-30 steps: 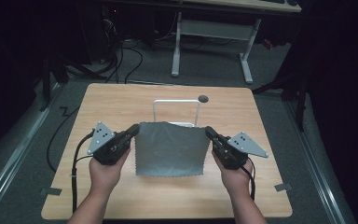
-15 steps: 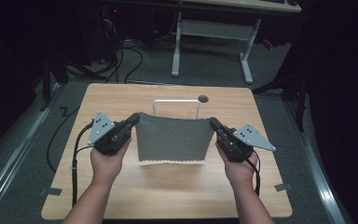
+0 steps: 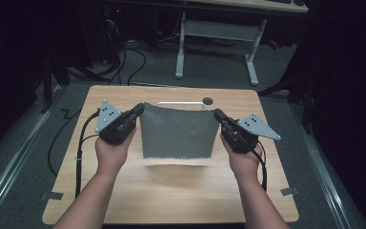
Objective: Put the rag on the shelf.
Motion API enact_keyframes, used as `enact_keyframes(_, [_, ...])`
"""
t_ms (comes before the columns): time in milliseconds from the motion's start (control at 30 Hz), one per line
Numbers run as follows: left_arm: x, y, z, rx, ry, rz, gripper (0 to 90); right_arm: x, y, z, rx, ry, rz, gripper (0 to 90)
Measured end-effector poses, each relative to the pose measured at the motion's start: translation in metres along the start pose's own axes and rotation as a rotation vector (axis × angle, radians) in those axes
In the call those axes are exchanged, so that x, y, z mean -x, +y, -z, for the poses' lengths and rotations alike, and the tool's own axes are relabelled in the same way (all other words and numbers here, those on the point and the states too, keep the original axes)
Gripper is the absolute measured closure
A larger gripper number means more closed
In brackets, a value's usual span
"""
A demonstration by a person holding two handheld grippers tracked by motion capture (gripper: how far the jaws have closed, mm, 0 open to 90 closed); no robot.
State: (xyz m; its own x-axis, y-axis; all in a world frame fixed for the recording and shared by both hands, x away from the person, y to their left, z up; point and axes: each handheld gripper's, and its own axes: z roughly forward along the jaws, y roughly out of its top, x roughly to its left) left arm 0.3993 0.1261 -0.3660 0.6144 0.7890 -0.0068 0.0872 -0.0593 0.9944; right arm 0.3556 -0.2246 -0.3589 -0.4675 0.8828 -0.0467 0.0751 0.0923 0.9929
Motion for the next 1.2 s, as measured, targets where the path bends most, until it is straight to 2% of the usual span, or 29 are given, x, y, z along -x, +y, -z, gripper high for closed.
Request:
enact_keyframes(433, [-0.022, 0.007, -0.039, -0.045, 0.059, -0.022, 89.9, 0.019, 0.004, -0.041, -0.033, -0.020, -0.021, 90.0])
enact_keyframes(533, [-0.028, 0.006, -0.049, -0.059, 0.064, -0.005, 89.9, 0.024, 0.004, -0.052, -0.038, -0.026, -0.021, 90.0])
enact_keyframes(633, [-0.034, 0.003, -0.061, -0.076, 0.076, -0.007, 89.9, 0.030, 0.005, -0.064, -0.051, -0.031, -0.046, 90.0])
enact_keyframes(800, [-0.039, -0.002, -0.071, -0.111, 0.090, -0.012, 89.9, 0.033, 0.006, -0.075, -0.067, -0.039, -0.045, 90.0])
enact_keyframes(933, [-0.043, -0.003, -0.075, -0.116, 0.095, -0.002, 89.9, 0.036, 0.006, -0.084, -0.087, -0.050, -0.026, 90.0])
enact_keyframes(1200, [-0.046, -0.008, -0.089, -0.159, 0.088, -0.016, 89.9, 0.047, -0.004, -0.097, -0.136, -0.061, -0.046, 90.0])
